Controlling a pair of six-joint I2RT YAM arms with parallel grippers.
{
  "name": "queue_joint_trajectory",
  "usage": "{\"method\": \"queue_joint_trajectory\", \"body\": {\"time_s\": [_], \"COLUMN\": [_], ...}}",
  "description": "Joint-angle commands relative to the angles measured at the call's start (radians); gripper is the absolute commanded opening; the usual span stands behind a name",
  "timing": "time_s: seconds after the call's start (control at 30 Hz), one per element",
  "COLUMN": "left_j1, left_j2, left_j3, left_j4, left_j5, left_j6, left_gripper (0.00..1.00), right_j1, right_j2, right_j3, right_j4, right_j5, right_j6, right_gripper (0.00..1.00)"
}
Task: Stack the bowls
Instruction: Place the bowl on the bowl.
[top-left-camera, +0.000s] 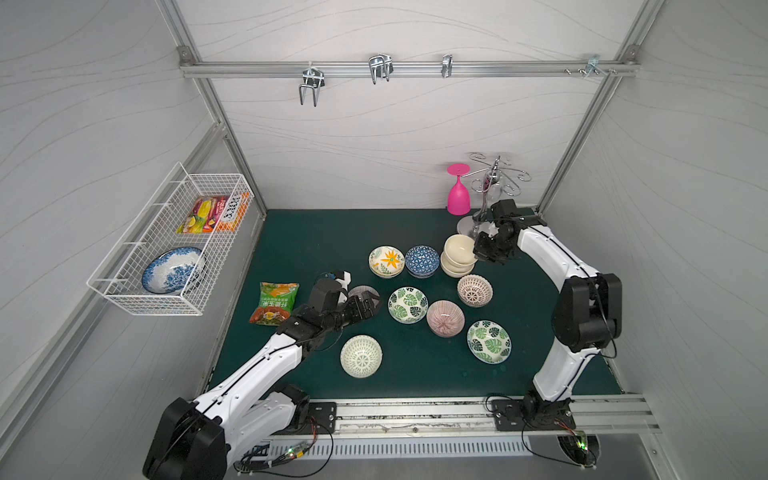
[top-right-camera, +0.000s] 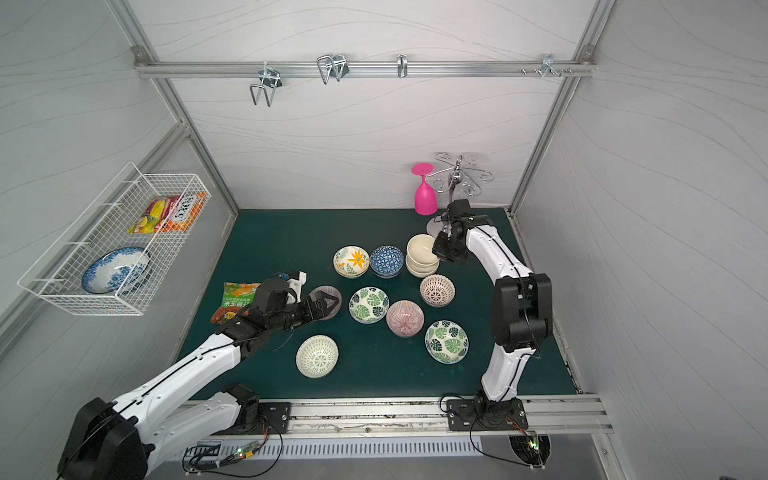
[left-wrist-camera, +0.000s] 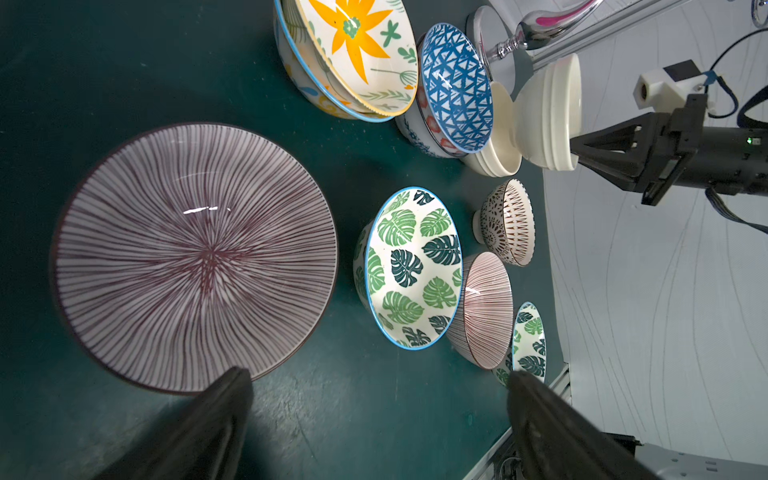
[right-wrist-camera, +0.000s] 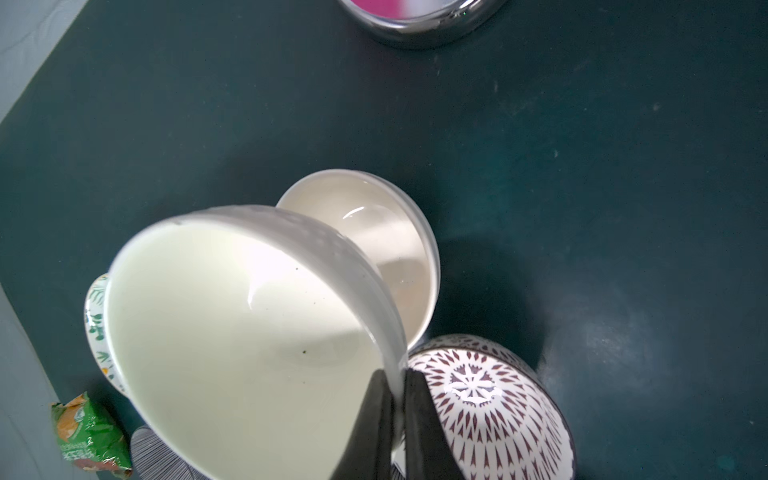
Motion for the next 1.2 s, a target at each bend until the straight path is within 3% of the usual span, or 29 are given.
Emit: {"method": "queue_joint_trajectory", "body": {"time_s": [0.0,1.17], "left_j1": [0.009,0.048], "left_j2": [0.015,0.068], "left_j3": [0.055,0.055], "left_j4": [0.055,0.11], "left_j5": [0.019,0.074], "left_j6": [0.025,0.012], "left_gripper": [1.0,1.0], "right_j1": [-0.005,0.053], "right_j2": [0.017,0.161], "right_j3": [0.057,0.144], "right_j4": [0.027,-0.053], "right_j5": [0.014,0.128], "right_j6": [-0.026,-0.072], "right_gripper": [0.0,0.0]}}
